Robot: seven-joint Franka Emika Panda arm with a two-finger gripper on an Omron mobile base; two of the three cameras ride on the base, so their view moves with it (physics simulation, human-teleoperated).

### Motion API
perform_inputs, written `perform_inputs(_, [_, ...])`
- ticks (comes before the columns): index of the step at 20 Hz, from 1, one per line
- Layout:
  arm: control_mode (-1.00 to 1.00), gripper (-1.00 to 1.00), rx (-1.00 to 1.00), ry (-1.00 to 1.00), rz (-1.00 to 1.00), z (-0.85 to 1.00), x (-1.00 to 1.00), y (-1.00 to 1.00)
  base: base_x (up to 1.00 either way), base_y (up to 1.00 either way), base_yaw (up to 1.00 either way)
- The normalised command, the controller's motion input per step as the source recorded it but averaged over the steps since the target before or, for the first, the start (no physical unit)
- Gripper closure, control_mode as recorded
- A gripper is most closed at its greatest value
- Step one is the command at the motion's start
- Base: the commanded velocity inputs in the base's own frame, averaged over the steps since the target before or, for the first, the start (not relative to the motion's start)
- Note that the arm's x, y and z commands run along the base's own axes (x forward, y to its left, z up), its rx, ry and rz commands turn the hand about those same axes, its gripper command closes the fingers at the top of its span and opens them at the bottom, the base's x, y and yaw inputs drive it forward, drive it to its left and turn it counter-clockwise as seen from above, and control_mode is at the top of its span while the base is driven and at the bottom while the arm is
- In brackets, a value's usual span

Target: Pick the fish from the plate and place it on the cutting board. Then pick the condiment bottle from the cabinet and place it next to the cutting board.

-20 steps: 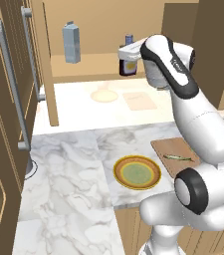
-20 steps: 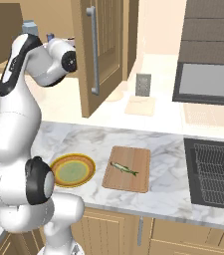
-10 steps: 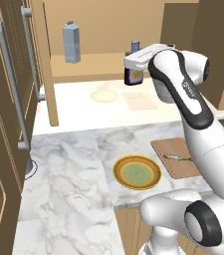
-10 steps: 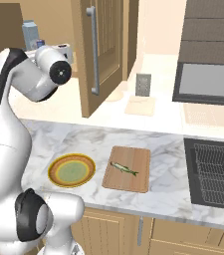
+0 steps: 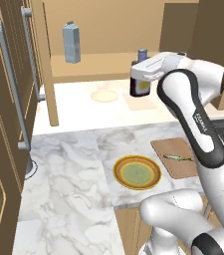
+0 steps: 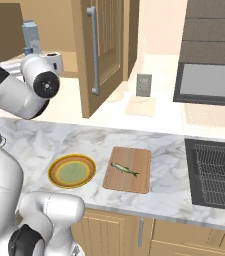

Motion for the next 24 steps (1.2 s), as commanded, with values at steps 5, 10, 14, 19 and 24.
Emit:
perform_inputs(5, [-1.00,1.00,0.00,0.06,0.00,0.00,-0.64,0.00,0.00,0.00,0.00])
perform_inputs(10, [-1.00,1.00,0.00,0.08,0.00,0.00,-0.66,0.00,0.00,0.00,0.00])
perform_inputs(14, [-1.00,1.00,0.00,0.06,0.00,-0.01,-0.63,0.00,0.00,0.00,0.00])
perform_inputs(19, [-1.00,1.00,0.00,0.03,0.00,-0.04,-0.58,0.00,0.00,0.00,0.00])
perform_inputs(24, [-1.00,1.00,0.00,0.05,0.00,-0.03,-0.60,0.00,0.00,0.00,0.00])
